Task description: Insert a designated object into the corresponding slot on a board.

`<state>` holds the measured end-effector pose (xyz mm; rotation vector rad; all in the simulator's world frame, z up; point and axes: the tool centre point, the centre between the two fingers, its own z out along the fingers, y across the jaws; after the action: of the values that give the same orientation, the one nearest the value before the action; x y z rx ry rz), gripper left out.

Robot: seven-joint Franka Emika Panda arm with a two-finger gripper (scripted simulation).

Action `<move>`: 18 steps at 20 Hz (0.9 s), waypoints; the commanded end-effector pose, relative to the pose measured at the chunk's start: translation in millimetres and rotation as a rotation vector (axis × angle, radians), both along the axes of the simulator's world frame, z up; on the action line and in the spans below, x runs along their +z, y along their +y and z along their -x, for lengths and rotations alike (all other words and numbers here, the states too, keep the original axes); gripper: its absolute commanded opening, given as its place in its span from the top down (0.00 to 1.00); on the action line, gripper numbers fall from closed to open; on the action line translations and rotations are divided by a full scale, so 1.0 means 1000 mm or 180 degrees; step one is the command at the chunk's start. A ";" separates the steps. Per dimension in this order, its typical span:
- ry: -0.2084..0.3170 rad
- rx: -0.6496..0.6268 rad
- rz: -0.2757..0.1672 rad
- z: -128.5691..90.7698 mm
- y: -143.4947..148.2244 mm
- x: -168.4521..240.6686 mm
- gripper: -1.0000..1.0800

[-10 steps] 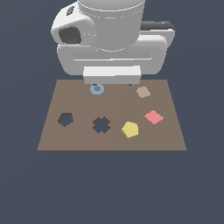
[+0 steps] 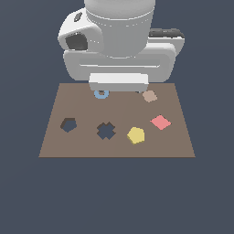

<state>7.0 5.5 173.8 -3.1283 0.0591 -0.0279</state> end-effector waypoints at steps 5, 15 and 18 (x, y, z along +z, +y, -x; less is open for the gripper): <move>0.0009 -0.0233 0.0004 -0.007 0.010 -0.015 0.04; 0.0031 -0.0915 0.0015 -0.031 0.036 -0.060 0.04; 0.0039 -0.1155 0.0018 -0.041 0.043 -0.075 0.04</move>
<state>43.4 45.1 106.5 -3.0859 0.5640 -0.0130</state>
